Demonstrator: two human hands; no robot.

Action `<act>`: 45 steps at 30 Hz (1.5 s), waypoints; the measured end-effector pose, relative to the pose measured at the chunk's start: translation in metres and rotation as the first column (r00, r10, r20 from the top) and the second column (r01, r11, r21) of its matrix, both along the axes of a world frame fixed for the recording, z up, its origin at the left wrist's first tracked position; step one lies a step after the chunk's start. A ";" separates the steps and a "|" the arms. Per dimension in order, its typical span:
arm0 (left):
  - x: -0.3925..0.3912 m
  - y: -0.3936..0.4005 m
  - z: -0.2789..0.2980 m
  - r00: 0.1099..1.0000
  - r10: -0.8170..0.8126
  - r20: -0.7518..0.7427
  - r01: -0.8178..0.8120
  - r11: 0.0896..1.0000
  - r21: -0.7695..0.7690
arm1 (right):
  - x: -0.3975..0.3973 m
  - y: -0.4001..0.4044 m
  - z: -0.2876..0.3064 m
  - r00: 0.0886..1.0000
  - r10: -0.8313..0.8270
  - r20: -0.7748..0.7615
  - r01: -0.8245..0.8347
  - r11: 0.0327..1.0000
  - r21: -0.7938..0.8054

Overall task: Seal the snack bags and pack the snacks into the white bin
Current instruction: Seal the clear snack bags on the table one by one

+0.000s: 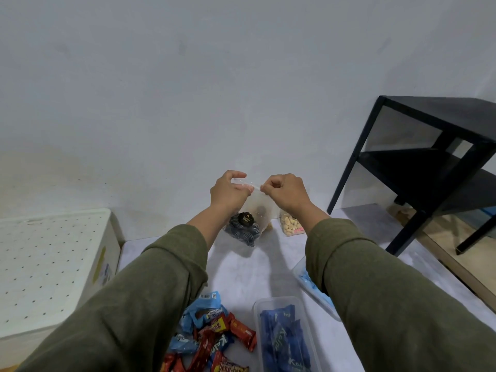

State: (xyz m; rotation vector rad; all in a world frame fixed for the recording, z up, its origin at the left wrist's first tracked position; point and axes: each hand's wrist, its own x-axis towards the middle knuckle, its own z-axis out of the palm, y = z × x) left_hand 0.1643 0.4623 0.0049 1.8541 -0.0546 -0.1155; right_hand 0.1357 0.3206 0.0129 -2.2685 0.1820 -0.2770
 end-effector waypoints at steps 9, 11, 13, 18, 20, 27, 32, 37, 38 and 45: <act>0.011 0.006 -0.009 0.999 0.043 -0.012 -0.043 0.999 -0.031 | -0.002 -0.001 -0.007 0.998 0.045 -0.042 -0.041 0.995 0.095; 0.011 0.007 -0.010 1.000 0.008 -0.018 -0.009 0.999 -0.040 | -0.002 -0.001 -0.008 1.000 -0.001 -0.028 0.002 0.999 0.052; 0.009 0.006 -0.012 0.999 -0.034 0.002 0.034 0.999 -0.039 | 0.000 -0.002 -0.007 0.998 -0.061 0.003 0.061 0.997 0.057; 0.009 0.005 -0.027 0.999 -0.017 0.046 0.014 0.998 0.061 | 0.002 -0.012 -0.015 0.992 -0.123 0.007 0.121 0.985 0.127; 0.012 0.002 -0.038 0.999 0.008 0.039 -0.012 0.993 0.115 | 0.002 -0.020 -0.024 0.992 -0.122 -0.019 0.124 0.977 0.171; 0.022 -0.022 -0.081 0.990 0.104 -0.098 -0.099 0.994 0.053 | 0.018 -0.048 -0.066 0.993 -0.080 -0.082 0.098 0.965 0.241; 0.027 -0.043 -0.104 0.971 0.211 -0.109 -0.205 0.977 0.063 | 0.040 -0.067 -0.092 0.994 -0.020 -0.103 0.042 0.975 0.220; 0.042 -0.057 -0.121 0.954 0.277 -0.119 -0.269 0.960 0.079 | 0.064 -0.081 -0.113 0.993 0.005 -0.122 0.018 0.982 0.186; 0.045 -0.059 -0.124 0.950 0.288 -0.122 -0.279 0.957 0.087 | 0.068 -0.083 -0.116 0.992 0.004 -0.127 0.018 0.984 0.175; 0.067 -0.069 -0.137 0.925 0.350 -0.150 -0.335 0.935 0.114 | 0.093 -0.089 -0.133 0.984 0.004 -0.177 0.022 0.988 0.151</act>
